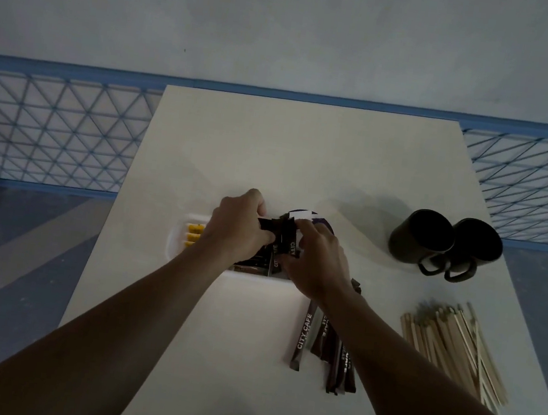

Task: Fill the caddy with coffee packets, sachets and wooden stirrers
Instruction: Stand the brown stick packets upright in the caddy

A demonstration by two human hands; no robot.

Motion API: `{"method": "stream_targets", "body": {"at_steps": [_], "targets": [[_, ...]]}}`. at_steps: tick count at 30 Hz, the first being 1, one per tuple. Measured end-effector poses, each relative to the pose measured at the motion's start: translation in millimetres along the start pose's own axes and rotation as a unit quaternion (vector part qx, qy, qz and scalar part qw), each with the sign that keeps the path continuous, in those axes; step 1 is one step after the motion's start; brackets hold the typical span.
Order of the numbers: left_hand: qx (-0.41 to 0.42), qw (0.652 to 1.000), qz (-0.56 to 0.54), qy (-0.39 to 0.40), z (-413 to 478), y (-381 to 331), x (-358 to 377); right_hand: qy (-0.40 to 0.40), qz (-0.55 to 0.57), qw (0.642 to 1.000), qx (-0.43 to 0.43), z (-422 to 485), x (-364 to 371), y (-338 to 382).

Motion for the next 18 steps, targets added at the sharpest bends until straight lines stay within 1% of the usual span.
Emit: {"method": "stream_targets", "body": {"at_steps": [3, 6, 12, 18], "targets": [[-0.012, 0.999, 0.024, 0.042, 0.7, 5.1, -0.9, -0.013, 0.018, 1.0, -0.005, -0.4, 0.8, 0.3], [-0.018, 0.998, 0.036, 0.058, 3.9, 8.4, 4.0, -0.015, 0.046, 0.999, -0.009, 0.2, 2.1, -2.2], [0.018, 0.999, 0.026, 0.01, 8.4, 0.5, 13.2, -0.034, 0.07, 0.997, -0.027, 0.2, -5.2, -5.6], [0.064, 0.997, -0.048, -0.003, 12.6, -17.1, 10.3, -0.039, 0.096, 0.995, -0.011, 2.5, -10.0, -4.6]]}}
Point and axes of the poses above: each hand's wrist, its own z-axis towards the middle knuckle, its own x-axis out of the palm, y = z × x, the point moved 5 cm from there along z, towards the middle knuckle, and after that the axes turned 5 degrees about x, right-handed, at the moved point
